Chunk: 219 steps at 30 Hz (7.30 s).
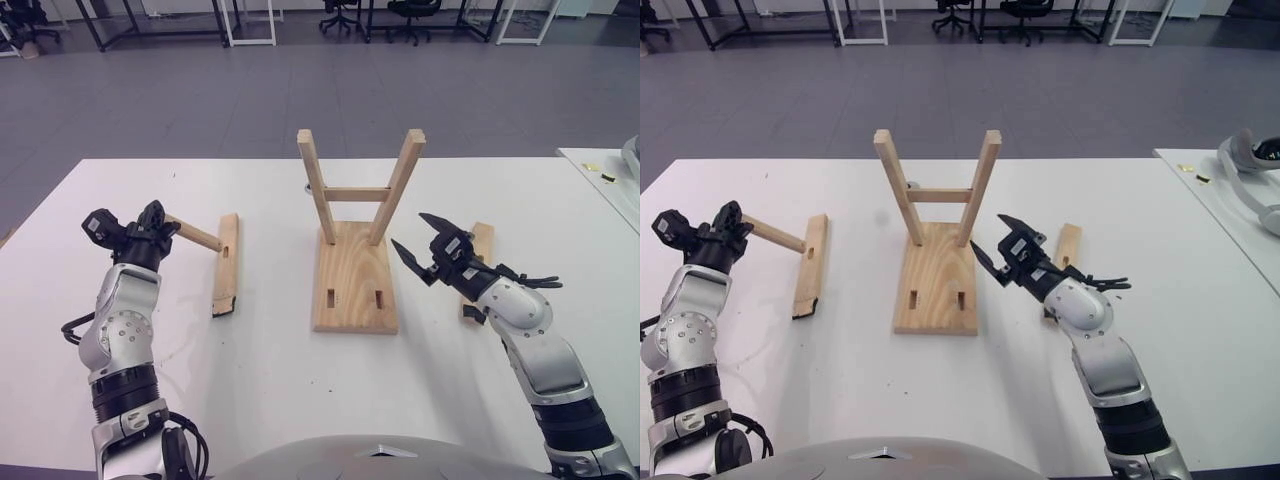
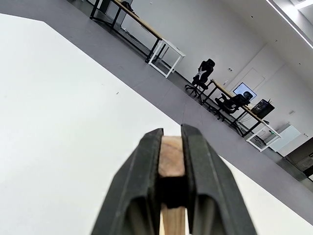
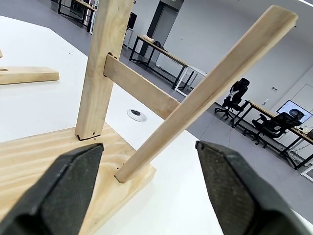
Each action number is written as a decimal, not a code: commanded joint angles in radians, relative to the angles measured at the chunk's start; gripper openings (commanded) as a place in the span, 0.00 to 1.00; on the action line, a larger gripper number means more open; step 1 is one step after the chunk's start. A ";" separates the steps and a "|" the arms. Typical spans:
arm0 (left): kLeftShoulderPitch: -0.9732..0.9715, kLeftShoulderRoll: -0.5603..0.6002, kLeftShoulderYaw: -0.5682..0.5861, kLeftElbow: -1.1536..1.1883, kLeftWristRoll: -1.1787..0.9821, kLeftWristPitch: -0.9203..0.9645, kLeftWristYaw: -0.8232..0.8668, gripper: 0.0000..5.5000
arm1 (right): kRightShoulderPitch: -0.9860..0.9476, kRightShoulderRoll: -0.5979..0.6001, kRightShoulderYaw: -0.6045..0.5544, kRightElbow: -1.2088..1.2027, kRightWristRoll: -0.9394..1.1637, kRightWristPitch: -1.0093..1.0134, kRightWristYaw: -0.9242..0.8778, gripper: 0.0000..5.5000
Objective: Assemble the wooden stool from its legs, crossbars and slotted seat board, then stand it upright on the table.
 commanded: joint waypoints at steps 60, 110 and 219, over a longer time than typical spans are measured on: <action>0.233 -0.190 -0.296 0.110 0.658 -0.105 0.078 0.07 | -0.037 0.005 0.058 0.103 -0.176 -0.075 0.010 0.64; 0.123 -0.016 -0.324 -0.193 0.680 0.186 -0.130 0.37 | -0.160 0.149 -0.208 0.078 0.141 0.177 -0.017 0.64; 0.096 0.022 -0.494 -0.341 0.787 -0.041 -0.262 0.73 | 0.075 0.093 -0.126 -0.333 0.559 0.539 -0.671 0.19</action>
